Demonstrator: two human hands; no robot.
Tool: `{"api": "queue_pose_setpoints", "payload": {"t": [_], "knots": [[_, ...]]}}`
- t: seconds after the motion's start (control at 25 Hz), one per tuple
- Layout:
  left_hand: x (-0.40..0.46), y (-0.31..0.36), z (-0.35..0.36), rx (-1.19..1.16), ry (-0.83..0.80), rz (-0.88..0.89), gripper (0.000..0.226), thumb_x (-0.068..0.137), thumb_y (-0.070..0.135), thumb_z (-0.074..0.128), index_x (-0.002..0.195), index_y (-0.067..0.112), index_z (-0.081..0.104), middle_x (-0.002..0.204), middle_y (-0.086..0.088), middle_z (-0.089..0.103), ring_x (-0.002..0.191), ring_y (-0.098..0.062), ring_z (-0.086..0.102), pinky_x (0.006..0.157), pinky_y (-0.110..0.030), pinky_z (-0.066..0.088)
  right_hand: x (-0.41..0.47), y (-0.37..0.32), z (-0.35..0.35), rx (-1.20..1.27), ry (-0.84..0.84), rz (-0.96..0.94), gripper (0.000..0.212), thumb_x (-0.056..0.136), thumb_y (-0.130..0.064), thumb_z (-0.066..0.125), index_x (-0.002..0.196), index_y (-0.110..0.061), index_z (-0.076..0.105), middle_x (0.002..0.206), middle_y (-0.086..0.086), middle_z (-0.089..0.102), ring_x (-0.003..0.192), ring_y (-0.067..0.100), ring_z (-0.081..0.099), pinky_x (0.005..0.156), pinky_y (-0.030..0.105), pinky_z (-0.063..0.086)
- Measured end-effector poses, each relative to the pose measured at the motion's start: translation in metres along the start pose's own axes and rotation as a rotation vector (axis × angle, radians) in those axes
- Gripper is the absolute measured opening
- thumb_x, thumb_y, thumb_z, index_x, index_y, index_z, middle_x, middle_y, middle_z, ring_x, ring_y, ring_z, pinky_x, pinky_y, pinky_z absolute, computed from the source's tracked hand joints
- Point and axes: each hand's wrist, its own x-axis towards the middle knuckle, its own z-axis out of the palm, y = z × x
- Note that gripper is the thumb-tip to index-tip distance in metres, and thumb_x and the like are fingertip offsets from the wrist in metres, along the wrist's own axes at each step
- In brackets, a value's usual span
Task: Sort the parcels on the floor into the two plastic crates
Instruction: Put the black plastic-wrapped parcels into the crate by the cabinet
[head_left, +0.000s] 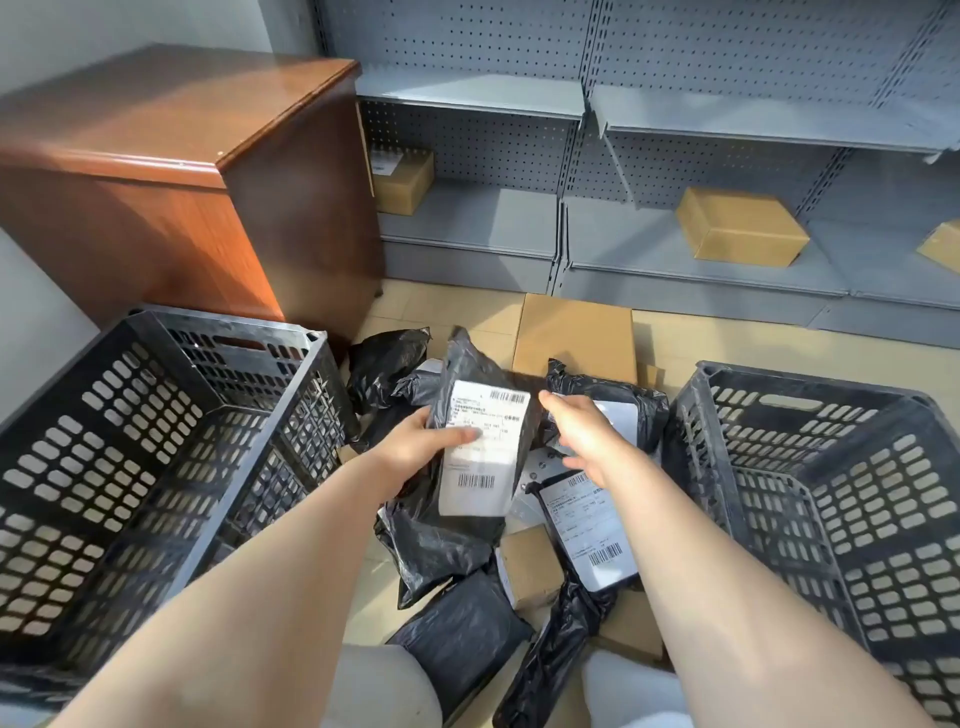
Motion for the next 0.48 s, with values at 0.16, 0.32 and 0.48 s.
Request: {"api": "queue_pose_setpoints", "payload": {"t": [0.16,0.32,0.48], "knots": [[0.0,0.017,0.001,-0.277,-0.02,-0.104,0.035,0.089,0.031,0.068,0.119,0.013,0.065,0.109,-0.009,0.075,0.101,-0.028,0.072,0.096,-0.043,0.052,-0.002,0.002,0.001,0.196,-0.314,0.089,0.05,0.092,-0.057,0.058,0.131,-0.026,0.057,0.127,0.005,0.068,0.115,0.031,0.064,0.101,0.055,0.047],[0.004,0.02,-0.001,-0.272,-0.024,-0.084,0.039,0.091,0.04,0.065,0.119,0.014,0.066,0.109,-0.009,0.075,0.101,-0.028,0.072,0.099,-0.045,0.05,-0.005,0.0,0.006,0.183,-0.418,0.014,0.041,0.093,-0.037,0.066,0.129,-0.019,0.061,0.116,0.004,0.074,0.11,0.027,0.069,0.101,0.052,0.049],[0.011,0.024,-0.002,-0.213,0.071,-0.052,0.062,0.079,0.057,0.073,0.127,0.02,0.06,0.11,-0.002,0.075,0.101,-0.023,0.072,0.096,-0.042,0.052,0.0,-0.004,0.009,0.244,-0.251,-0.034,0.047,0.087,-0.036,0.074,0.126,-0.013,0.061,0.109,0.005,0.076,0.104,0.025,0.071,0.097,0.047,0.053]]}}
